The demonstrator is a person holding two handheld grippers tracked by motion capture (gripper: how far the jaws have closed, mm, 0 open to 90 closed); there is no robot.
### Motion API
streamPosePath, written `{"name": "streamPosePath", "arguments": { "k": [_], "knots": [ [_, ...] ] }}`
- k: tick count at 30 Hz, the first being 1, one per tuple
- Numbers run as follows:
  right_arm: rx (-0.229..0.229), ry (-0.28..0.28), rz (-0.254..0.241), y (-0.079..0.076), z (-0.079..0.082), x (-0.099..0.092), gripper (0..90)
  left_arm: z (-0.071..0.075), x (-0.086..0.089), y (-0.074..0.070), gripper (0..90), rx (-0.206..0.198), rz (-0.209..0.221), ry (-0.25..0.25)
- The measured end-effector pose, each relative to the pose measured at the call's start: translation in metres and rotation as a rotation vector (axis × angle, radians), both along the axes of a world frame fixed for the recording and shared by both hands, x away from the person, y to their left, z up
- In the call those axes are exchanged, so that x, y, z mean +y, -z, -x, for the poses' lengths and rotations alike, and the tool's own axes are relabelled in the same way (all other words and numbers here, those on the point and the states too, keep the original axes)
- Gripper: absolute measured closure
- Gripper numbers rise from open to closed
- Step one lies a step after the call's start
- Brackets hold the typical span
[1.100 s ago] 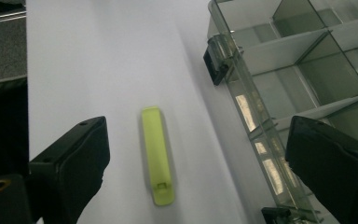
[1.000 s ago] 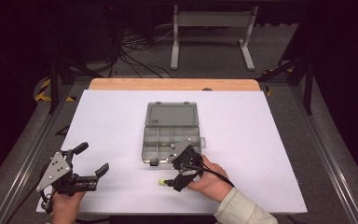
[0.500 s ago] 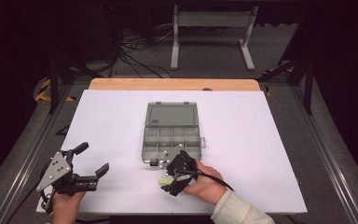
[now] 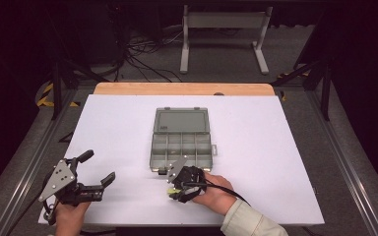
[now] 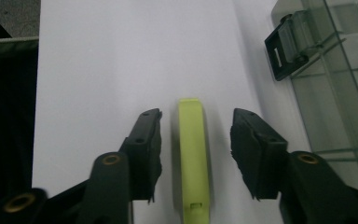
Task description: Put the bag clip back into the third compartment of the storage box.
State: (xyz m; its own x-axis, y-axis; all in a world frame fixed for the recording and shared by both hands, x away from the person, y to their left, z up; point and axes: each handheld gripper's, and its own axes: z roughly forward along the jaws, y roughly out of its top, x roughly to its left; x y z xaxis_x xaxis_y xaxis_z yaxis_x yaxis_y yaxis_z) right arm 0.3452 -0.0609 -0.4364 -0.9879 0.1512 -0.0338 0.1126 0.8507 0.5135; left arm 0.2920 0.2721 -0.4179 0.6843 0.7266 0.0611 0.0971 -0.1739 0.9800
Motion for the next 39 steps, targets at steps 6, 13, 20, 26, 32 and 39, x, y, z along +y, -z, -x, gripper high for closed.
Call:
{"name": "streamPosePath", "arguments": {
  "k": [6,13,20,26,32,39],
  "knots": [
    [0.024,0.004,0.032,0.001,0.002,0.001,75.3,0.000,0.000,0.000,2.7,-0.001,0.001,-0.003],
    [-0.006,-0.013,-0.002,-0.006,0.002,0.000,77.8,0.000,0.000,0.000,2.7,-0.001,0.000,-0.003],
    [-0.022,-0.012,-0.044,-0.023,0.006,-0.003,77.9,0.000,0.000,0.000,2.7,0.000,0.002,-0.003],
    [-0.031,-0.009,-0.070,-0.035,0.008,-0.003,77.8,0.000,0.000,0.000,2.7,0.000,0.002,-0.003],
    [-0.041,-0.004,-0.102,-0.048,0.005,-0.009,77.8,0.000,0.000,0.000,2.7,0.000,0.001,-0.002],
    [-0.053,0.014,-0.142,-0.062,0.003,-0.016,77.8,0.001,0.000,0.000,2.7,-0.001,0.001,-0.003]
  ]
}}
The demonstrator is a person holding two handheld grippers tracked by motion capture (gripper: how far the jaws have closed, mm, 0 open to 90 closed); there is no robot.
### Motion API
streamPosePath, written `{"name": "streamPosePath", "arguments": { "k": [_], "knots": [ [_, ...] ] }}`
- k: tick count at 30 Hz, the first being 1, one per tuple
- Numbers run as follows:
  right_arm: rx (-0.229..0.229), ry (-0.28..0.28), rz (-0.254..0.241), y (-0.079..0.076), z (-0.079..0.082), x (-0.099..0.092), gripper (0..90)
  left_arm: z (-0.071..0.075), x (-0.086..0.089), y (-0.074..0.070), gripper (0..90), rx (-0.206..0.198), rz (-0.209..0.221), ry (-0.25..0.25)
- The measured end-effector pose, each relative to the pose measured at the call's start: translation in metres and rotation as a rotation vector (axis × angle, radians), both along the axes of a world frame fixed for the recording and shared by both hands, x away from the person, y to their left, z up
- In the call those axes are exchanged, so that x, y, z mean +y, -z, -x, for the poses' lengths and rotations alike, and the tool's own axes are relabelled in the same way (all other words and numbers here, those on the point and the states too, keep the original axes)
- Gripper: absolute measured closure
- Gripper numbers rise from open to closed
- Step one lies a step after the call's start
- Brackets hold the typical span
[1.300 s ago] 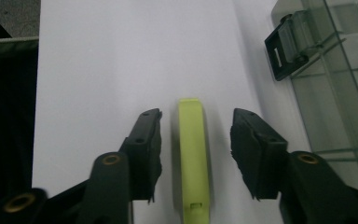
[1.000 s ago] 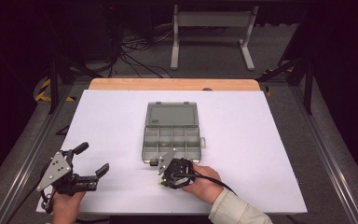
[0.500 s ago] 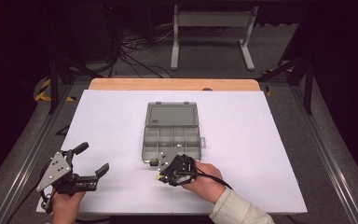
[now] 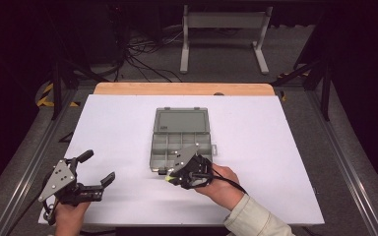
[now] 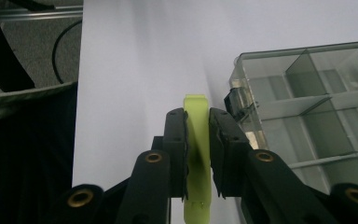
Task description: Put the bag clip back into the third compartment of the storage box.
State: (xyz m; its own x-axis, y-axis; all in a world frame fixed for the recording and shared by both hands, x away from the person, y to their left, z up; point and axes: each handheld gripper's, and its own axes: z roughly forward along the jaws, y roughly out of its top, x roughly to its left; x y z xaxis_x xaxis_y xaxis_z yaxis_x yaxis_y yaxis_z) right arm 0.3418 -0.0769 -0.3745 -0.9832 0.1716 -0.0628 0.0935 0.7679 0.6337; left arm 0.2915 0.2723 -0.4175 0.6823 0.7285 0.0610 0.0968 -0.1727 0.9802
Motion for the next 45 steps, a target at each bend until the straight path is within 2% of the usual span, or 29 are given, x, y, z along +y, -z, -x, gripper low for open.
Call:
{"name": "streamPosePath", "arguments": {
  "k": [8,13,19,24,33,45],
  "knots": [
    [-0.002,0.039,-0.042,-0.009,-0.007,-0.009,77.9,0.000,0.000,0.000,2.7,-0.001,0.001,0.000],
    [-0.023,0.058,-0.045,-0.014,-0.013,-0.011,77.9,0.000,0.000,0.000,2.7,0.001,0.000,0.001],
    [-0.025,0.106,-0.048,-0.018,-0.026,-0.013,77.8,-0.001,0.000,0.000,2.7,0.001,-0.002,0.002],
    [-0.033,0.140,-0.042,-0.020,-0.036,-0.014,77.8,-0.001,0.000,0.000,2.7,0.003,-0.003,0.004],
    [-0.028,0.196,-0.059,-0.022,-0.056,-0.015,77.8,-0.001,0.000,0.001,2.7,0.002,-0.001,0.005],
    [-0.023,0.253,-0.072,-0.019,-0.077,-0.018,77.8,-0.001,0.000,0.000,2.7,-0.001,0.000,0.003]
  ]
}}
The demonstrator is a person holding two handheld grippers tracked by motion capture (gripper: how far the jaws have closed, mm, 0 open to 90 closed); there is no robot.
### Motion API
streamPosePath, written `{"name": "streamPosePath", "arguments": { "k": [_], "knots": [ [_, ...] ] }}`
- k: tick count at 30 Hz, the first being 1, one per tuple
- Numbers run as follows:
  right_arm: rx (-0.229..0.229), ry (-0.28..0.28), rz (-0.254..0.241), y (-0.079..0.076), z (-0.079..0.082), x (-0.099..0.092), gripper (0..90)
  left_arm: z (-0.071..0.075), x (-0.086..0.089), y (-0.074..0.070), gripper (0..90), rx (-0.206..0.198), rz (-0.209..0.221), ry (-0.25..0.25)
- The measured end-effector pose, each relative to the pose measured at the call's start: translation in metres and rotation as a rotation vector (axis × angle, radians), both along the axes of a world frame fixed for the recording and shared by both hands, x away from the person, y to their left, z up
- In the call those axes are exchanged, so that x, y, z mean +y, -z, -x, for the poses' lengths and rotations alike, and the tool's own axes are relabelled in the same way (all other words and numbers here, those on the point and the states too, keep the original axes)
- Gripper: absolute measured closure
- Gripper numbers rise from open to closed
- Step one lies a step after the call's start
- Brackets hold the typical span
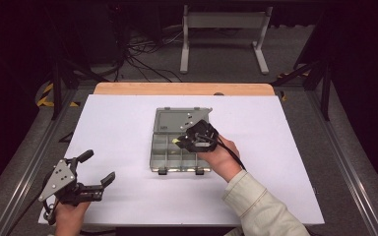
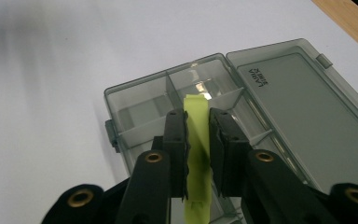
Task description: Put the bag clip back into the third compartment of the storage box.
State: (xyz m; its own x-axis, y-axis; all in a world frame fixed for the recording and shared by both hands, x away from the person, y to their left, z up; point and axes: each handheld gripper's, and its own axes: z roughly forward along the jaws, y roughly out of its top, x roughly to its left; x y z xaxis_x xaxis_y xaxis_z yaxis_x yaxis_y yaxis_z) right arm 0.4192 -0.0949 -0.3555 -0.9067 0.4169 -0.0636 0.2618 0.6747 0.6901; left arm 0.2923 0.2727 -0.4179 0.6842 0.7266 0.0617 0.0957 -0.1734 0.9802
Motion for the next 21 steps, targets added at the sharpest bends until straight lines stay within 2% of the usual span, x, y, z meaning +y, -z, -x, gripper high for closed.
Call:
{"name": "streamPosePath", "arguments": {
  "k": [11,16,21],
  "knots": [
    [0.009,0.067,-0.029,0.008,-0.018,-0.006,77.8,0.000,0.000,-0.001,2.7,-0.002,-0.001,0.000],
    [0.002,0.103,-0.020,0.014,-0.027,-0.007,77.9,0.000,0.000,-0.001,2.7,-0.001,0.001,-0.002],
    [0.016,0.134,-0.015,0.019,-0.036,-0.011,77.9,0.001,0.001,-0.001,2.7,0.000,0.003,-0.003]
  ]
}}
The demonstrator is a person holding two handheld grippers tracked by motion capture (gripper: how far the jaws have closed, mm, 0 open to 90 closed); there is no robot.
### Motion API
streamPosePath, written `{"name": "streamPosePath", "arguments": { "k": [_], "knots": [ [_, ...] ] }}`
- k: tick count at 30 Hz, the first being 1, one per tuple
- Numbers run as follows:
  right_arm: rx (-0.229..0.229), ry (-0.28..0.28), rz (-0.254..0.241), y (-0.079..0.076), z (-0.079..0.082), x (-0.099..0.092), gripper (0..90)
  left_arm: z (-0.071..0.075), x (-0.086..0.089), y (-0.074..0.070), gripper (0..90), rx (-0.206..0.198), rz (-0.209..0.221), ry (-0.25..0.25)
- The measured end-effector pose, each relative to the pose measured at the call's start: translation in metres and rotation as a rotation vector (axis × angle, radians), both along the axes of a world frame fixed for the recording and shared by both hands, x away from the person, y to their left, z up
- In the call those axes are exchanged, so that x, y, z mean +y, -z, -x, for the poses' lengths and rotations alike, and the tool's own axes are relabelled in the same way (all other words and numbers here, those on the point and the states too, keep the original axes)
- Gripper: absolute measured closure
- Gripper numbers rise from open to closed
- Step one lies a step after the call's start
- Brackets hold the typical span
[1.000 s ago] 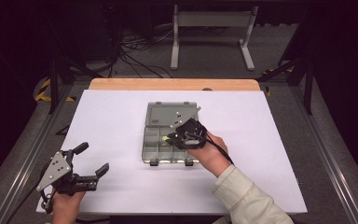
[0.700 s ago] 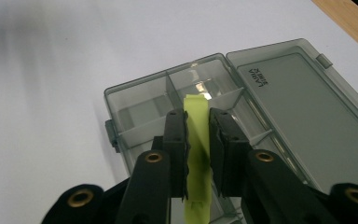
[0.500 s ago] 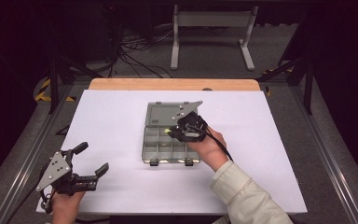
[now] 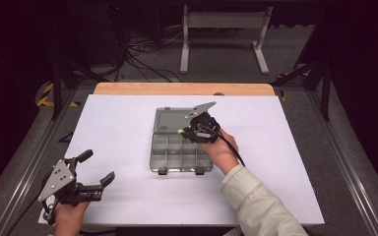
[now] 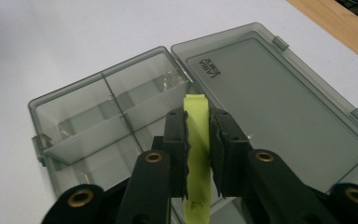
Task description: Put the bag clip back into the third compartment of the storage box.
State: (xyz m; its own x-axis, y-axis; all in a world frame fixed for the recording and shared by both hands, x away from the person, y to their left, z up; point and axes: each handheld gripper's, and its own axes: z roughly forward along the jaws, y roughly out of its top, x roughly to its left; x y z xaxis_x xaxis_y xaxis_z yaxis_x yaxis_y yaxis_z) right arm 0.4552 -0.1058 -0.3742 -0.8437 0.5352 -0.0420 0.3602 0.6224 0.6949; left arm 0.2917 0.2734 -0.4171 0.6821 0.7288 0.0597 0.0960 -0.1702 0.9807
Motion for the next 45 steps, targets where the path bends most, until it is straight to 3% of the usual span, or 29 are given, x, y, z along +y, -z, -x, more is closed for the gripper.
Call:
{"name": "streamPosePath", "arguments": {
  "k": [7,15,45],
  "knots": [
    [0.012,0.023,-0.005,0.004,-0.004,-0.003,77.8,0.000,0.000,0.000,2.7,0.000,0.000,0.003],
    [0.035,0.021,-0.055,0.012,-0.001,-0.001,77.8,0.000,0.000,-0.001,2.7,-0.005,-0.002,0.003],
    [0.058,0.035,-0.033,0.035,-0.005,0.002,77.8,0.000,-0.002,0.000,2.7,-0.010,-0.009,0.005]
  ]
}}
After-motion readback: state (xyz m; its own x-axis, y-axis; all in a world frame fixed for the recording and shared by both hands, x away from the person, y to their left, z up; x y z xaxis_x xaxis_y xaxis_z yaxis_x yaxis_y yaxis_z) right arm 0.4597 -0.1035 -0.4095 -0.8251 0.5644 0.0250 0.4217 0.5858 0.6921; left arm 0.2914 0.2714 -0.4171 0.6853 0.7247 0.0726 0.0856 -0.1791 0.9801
